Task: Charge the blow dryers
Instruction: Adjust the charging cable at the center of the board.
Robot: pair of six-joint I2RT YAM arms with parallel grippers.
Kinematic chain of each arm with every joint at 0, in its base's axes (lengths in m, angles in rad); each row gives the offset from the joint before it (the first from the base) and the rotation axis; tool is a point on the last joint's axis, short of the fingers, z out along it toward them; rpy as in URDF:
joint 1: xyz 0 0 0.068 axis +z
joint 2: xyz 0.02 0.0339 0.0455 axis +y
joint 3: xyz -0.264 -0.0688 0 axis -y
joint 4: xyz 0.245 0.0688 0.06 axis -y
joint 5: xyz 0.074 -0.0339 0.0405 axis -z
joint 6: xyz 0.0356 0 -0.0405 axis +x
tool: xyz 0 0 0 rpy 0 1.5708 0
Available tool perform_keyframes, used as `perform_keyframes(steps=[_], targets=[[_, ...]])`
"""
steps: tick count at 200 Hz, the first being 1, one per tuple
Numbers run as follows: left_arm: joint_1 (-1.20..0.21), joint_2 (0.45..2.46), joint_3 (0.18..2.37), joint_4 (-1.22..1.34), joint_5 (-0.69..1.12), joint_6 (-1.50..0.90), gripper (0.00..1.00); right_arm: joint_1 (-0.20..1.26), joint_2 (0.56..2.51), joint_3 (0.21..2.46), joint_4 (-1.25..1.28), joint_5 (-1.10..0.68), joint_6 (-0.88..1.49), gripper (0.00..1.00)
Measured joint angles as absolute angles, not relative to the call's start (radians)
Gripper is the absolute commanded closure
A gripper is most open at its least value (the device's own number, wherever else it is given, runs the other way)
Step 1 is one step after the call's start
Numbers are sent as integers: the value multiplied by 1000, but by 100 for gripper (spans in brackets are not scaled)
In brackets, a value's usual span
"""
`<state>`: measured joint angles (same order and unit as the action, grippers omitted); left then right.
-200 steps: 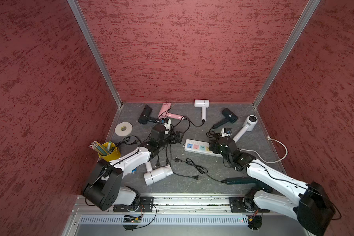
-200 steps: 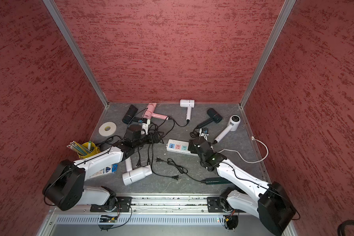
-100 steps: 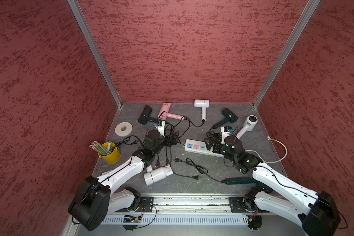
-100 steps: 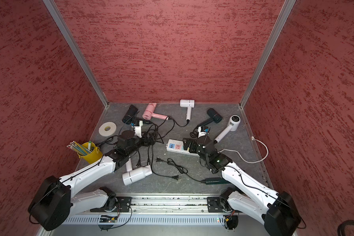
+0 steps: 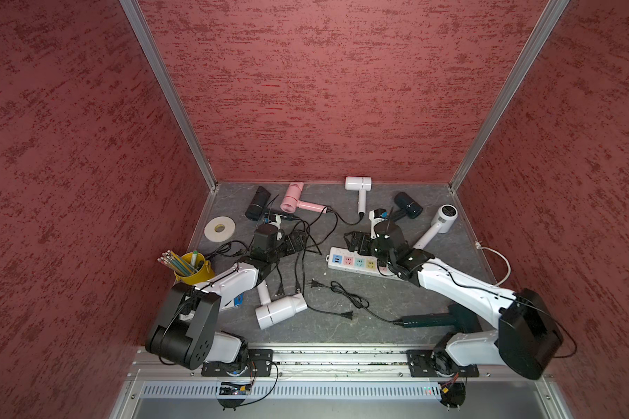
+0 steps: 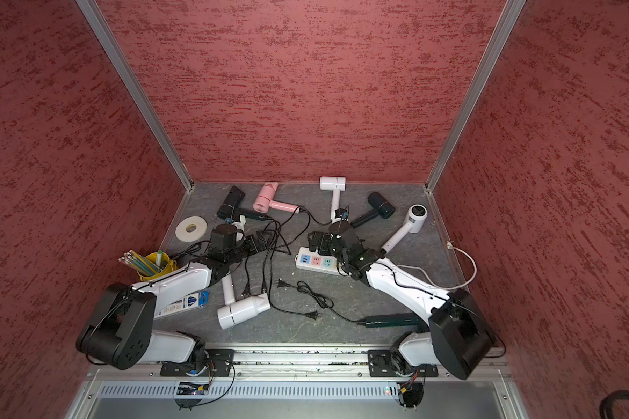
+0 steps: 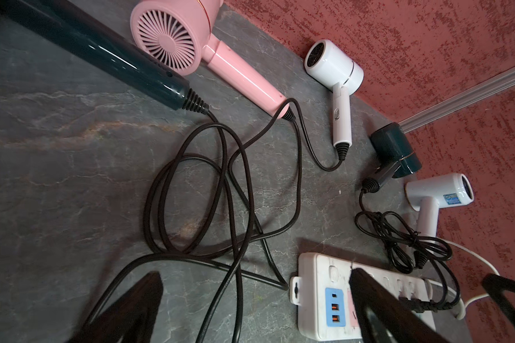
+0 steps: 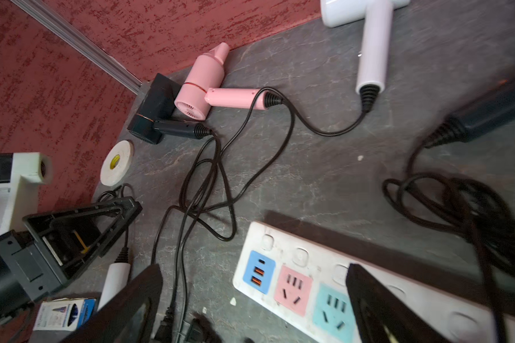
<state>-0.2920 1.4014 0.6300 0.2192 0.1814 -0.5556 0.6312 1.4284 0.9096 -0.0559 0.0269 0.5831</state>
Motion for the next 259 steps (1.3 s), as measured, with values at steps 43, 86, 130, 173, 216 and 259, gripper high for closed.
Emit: perform_keyframes(steps=[43,86,130,173,216,259], targets=[[-229,1399,618,252,228,-614,0,651,1660,1068,-75,-9,538,30],[-185,1400,593,279,272,-663,0,706,1858,1262,-172,16,468,49],[-173,1400,585,295,282,-678,0,757,1980,1386,-235,23,406,51],[-165,1400,574,300,281,-684,0,776,2037,1420,-247,0,369,51],[-163,1400,572,300,281,-684,0,799,2114,1488,-295,6,308,53],[-163,1399,572,300,281,-684,0,815,2168,1525,-335,29,268,64]])
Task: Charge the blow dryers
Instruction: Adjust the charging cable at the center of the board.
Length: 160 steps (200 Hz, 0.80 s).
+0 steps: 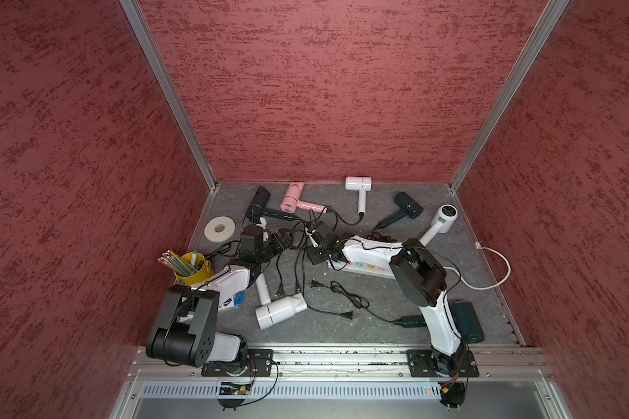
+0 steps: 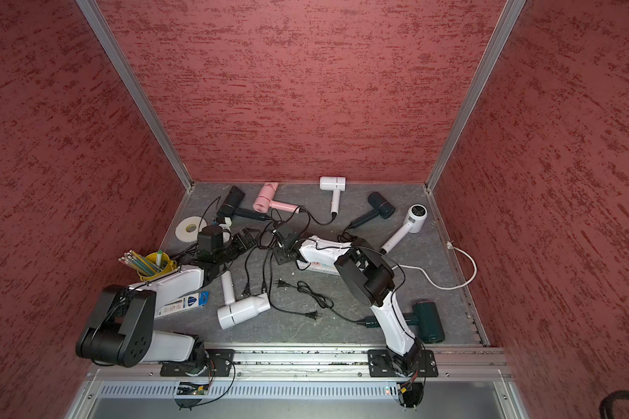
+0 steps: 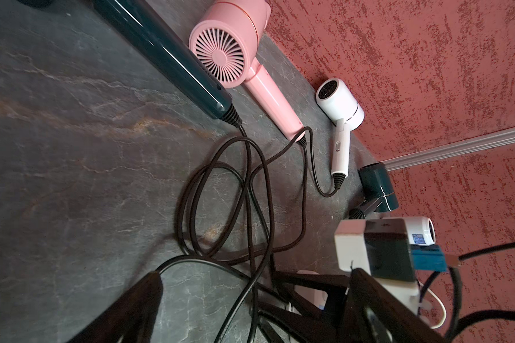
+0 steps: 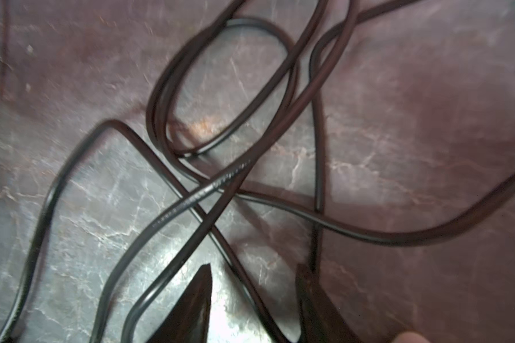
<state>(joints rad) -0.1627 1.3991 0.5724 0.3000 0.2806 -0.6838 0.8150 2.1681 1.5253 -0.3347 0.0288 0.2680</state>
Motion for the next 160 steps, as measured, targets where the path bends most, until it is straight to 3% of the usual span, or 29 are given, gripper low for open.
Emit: perform_keyframes(steps=[57,98,160], targets=[[-163,1391,572,300,280,-684,0,816,2167,1528,-346,118,250,92],[-163,1391,572,300,281,-684,0,815,2126,1504,-345,192,260,100],[-163,1351,557,306,280,-679,0,780,1992,1380,-273,176,316,100]])
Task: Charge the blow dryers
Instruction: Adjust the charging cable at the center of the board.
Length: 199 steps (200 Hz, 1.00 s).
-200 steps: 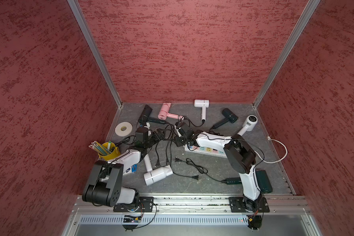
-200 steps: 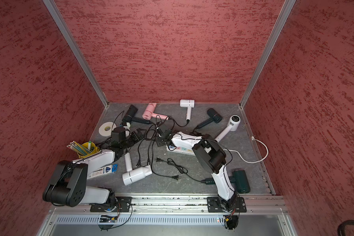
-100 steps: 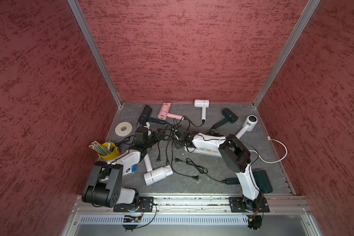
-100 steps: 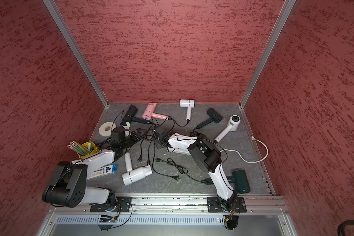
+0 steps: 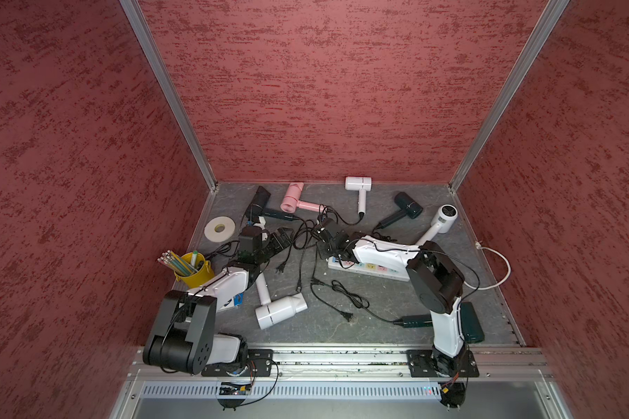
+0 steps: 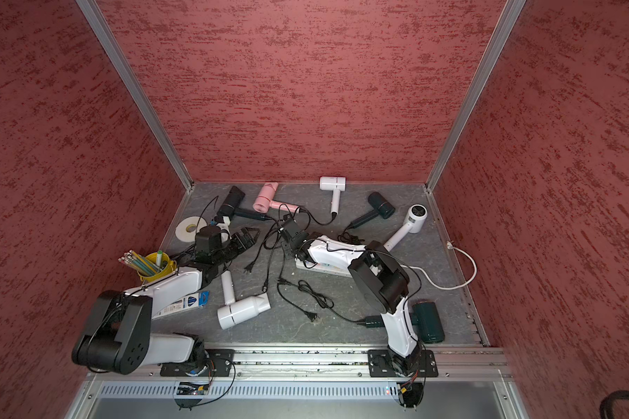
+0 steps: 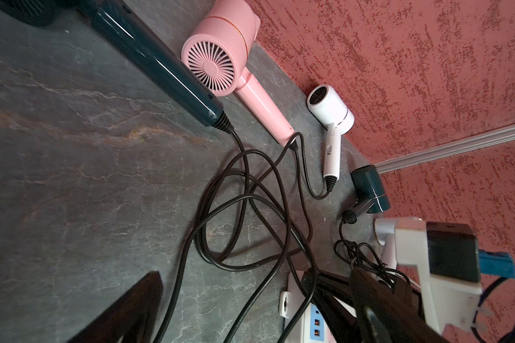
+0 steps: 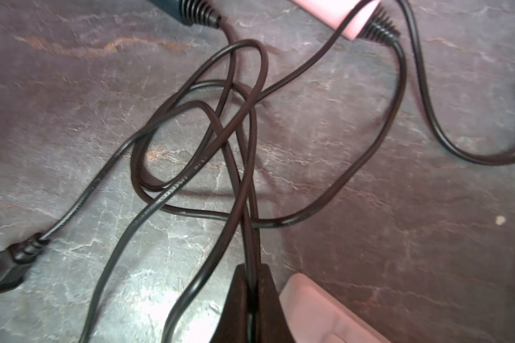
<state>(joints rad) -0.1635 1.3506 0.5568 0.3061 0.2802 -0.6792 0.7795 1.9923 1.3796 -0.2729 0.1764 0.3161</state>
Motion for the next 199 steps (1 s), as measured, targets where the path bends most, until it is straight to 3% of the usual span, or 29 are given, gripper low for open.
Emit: perform_keyframes(steps=[22,74,143,199], targets=[[-196,1332,558,293,250,-643,0,748,1959,1334,-229,115,338,100],[-460,1294,670,192,84,-450,0,687,1942,1292,-161,-38,392,100],[-475,1383,726,133,57,-368,0,646,1915,1284,-116,-180,446,100],[-392,1500,736,131,150,-400,0,644,1915,1262,-112,-203,461,100]])
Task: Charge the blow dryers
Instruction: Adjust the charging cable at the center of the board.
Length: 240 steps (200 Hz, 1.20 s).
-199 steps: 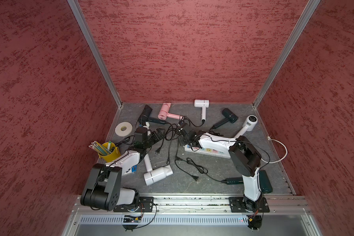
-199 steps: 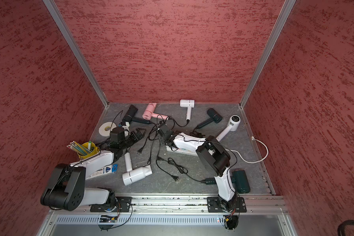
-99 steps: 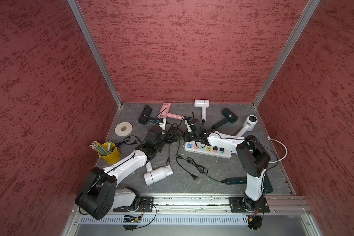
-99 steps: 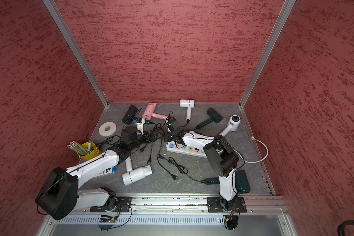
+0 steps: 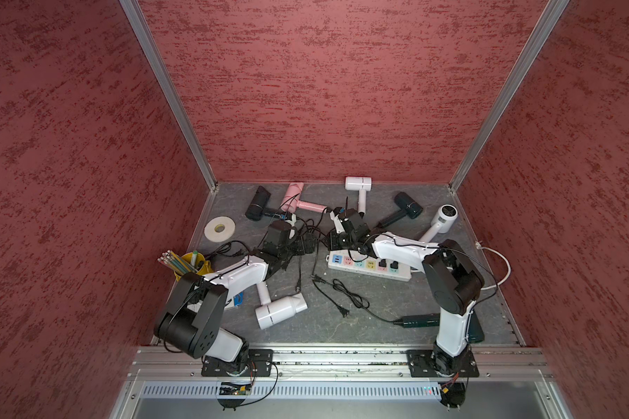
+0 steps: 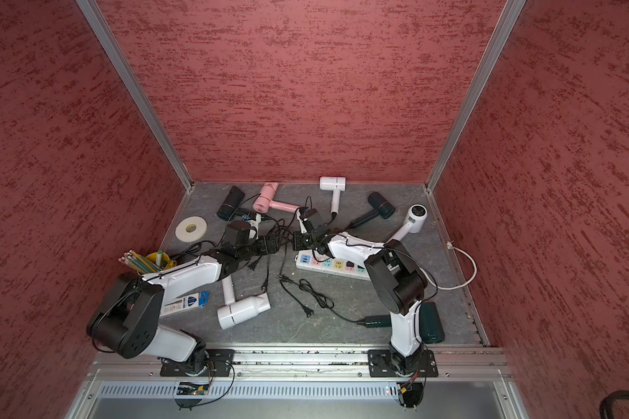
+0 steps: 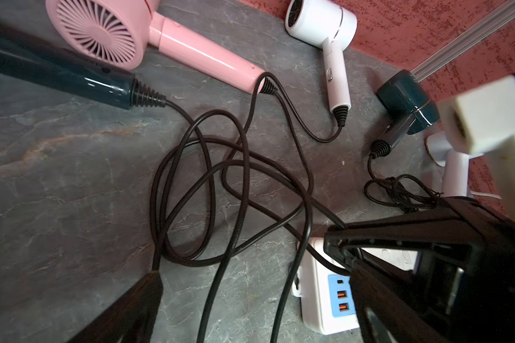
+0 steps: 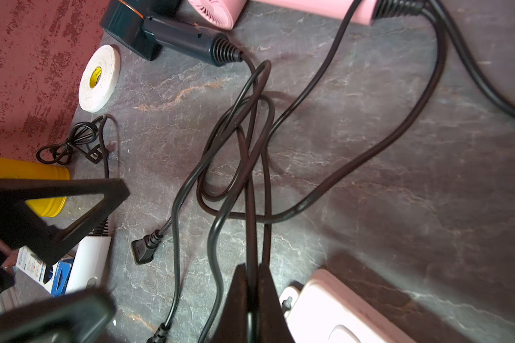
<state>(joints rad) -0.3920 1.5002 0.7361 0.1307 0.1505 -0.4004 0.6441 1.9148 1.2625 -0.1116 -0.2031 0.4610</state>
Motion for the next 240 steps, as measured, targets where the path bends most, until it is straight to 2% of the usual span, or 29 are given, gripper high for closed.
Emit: perform_keyframes(steps=[43,85,110,142,208,240], targets=[[-375,1575,762,139,264,-419,0,644,1915,1262,-109,-212,464,100],[-375,1615,788,142,298,-418,0,643,1915,1262,-106,-223,464,100],[-375,1649,820,133,292,-413,6,643,1915,1261,-101,-232,464,100],[-375,1704,860,130,289,-410,21,642,1915,1261,-100,-257,464,100],[-375,1737,883,125,286,-410,75,642,1915,1248,-107,-268,455,100],[-376,1737,884,108,262,-411,86,642,1915,1248,-141,-193,449,100]])
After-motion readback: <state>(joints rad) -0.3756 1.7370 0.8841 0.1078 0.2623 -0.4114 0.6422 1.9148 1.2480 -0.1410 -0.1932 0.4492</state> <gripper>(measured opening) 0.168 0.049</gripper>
